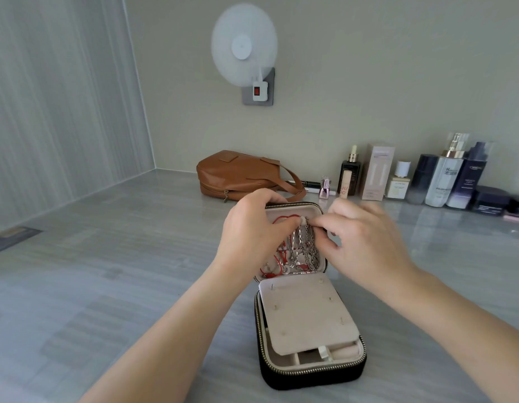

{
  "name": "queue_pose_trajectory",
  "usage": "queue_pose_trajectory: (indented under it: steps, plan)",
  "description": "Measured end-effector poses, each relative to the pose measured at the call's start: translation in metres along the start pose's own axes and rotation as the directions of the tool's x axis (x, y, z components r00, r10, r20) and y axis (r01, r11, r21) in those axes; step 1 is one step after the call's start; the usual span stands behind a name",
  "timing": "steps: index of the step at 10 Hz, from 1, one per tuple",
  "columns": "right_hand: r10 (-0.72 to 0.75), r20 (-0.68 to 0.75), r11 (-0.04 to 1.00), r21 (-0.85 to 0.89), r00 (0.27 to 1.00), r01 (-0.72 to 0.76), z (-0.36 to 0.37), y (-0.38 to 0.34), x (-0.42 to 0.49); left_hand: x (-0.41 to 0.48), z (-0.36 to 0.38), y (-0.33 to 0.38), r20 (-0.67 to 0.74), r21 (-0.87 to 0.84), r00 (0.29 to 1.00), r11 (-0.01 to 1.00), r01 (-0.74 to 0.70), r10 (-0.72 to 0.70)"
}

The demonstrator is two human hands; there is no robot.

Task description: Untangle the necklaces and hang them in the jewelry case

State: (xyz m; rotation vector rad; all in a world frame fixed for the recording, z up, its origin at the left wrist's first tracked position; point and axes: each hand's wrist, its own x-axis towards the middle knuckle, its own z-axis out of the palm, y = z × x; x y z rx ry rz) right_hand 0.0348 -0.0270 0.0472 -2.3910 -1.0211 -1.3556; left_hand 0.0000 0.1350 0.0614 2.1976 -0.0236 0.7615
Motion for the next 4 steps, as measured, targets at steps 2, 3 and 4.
queue_pose_trajectory:
  steps: [2, 3, 4]
  plan:
    - [0.175, 0.013, 0.933, 0.317, 0.984, -0.171, -0.015, 0.001, 0.006, 0.000, -0.002, 0.002, 0.047, -0.348, 0.997, 0.935, 0.068, -0.055]
    - [0.334, -0.005, 0.828, 0.480, 0.943, -0.290, -0.030, 0.005, 0.015, 0.003, 0.000, -0.002, 0.132, -0.519, 0.976, 0.827, 0.218, -0.175]
    - [0.479, -0.089, 0.674, 0.675, 0.873, -0.300, -0.064, 0.009, 0.033, 0.003, 0.001, -0.003, 0.289, -0.702, 0.890, 0.554, 0.448, -0.354]
